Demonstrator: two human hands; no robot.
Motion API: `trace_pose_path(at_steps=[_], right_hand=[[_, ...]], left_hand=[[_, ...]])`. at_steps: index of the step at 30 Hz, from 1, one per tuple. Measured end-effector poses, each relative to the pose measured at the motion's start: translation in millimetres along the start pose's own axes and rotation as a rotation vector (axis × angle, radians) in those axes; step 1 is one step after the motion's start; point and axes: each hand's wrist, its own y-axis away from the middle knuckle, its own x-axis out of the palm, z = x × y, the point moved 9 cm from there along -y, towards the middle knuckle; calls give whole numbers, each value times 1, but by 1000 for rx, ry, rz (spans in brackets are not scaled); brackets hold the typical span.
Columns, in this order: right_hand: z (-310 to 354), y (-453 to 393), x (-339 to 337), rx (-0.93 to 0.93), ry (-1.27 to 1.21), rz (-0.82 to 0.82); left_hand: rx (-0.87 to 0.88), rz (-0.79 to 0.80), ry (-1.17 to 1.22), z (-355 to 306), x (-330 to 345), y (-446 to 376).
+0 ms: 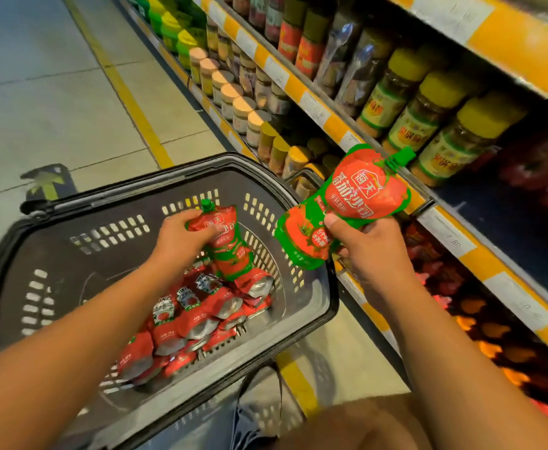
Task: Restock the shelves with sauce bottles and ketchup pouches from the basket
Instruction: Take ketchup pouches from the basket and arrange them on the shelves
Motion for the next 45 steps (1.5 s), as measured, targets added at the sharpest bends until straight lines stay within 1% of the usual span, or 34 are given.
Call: trace_pose_path(at_steps=[4,7,10,14,17,20,23,26,29,31,33,37,41,45], right_hand=[[23,22,-16,-39,-15,-63],[40,46,-38,-44,-34,-98],[49,74,-81,-47,-48,-174],[48,111,-153,-33,-126,-342],[51,142,-218,-79,-112,-488],[47,172,-274,-89,-141,-585],[27,200,-319,-30,-227,-652],[1,226,-351,81,-306,-708],[-20,246,-384,146,-289,-791],[-26,257,-405,156,-264,-854],[-28,264,-426,147,-247,-903],[-25,267,-463,114,-188,-999],[-24,261,-500,65,-95,-1076],[-29,255,-523,99,-13,-1165]], left_hand=[[-8,21,284,-54,-6,38],[51,79,357,-105,0,65],[129,109,436,-155,12,97],[177,209,500,-198,54,132],[215,293,496,-223,104,162],[239,349,481,-241,157,192],[212,428,477,-250,213,215],[112,518,425,-248,271,235],[50,632,312,-242,331,254],[18,670,232,-235,365,265],[-12,686,200,-227,394,274],[-48,705,212,-213,443,284],[-14,721,194,-216,483,285],[27,675,207,-234,514,277]])
